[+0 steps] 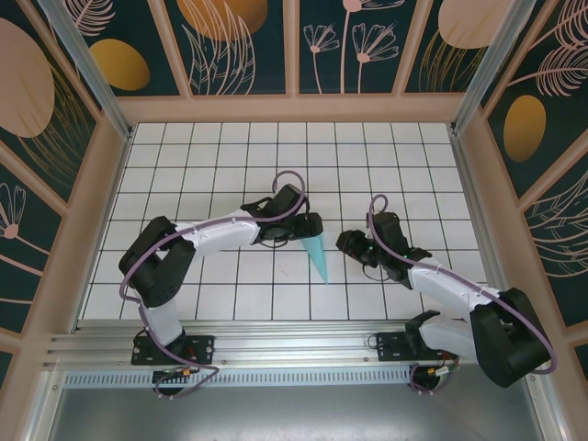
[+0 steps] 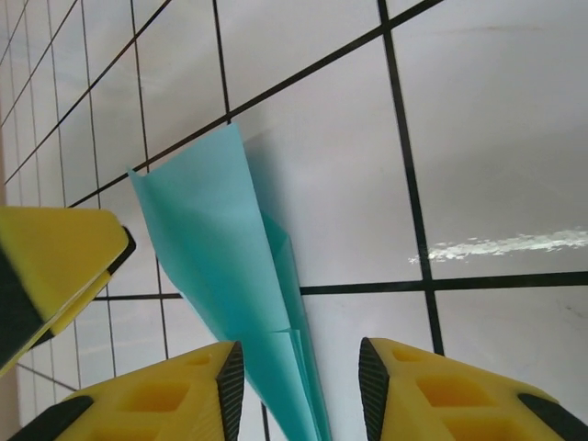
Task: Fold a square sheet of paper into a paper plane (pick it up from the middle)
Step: Fold the wing for the fifth time at the center of the table, then move the paper plane to the center of the table.
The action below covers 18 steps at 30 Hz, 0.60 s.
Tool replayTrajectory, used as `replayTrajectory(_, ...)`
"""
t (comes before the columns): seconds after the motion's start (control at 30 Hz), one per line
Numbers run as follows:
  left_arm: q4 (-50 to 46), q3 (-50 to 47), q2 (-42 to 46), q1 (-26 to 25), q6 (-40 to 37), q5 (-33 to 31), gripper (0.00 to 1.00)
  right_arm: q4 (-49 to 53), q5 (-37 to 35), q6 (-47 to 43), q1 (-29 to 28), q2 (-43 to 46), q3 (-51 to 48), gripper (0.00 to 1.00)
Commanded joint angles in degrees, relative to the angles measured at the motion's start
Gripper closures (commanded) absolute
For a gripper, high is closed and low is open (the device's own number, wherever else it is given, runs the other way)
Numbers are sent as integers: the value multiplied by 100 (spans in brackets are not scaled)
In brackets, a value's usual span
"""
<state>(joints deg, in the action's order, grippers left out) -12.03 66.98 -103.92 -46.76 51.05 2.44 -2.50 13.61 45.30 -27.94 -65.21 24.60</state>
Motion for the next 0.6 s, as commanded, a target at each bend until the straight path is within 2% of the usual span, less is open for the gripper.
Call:
replayTrajectory(0.0, -484, 304, -272, -124, 309, -385, 17, 96, -290, 60, 43, -14, -56, 58)
replayTrajectory(0.27, -899, 815, -814, -263, 398, -433, 18, -53, -342, 140, 76, -1, -209, 54)
replayTrajectory(0.57, -885, 545, -473, -263, 327, -535, 27, -108, -251, 103, 82, -47, -175, 53)
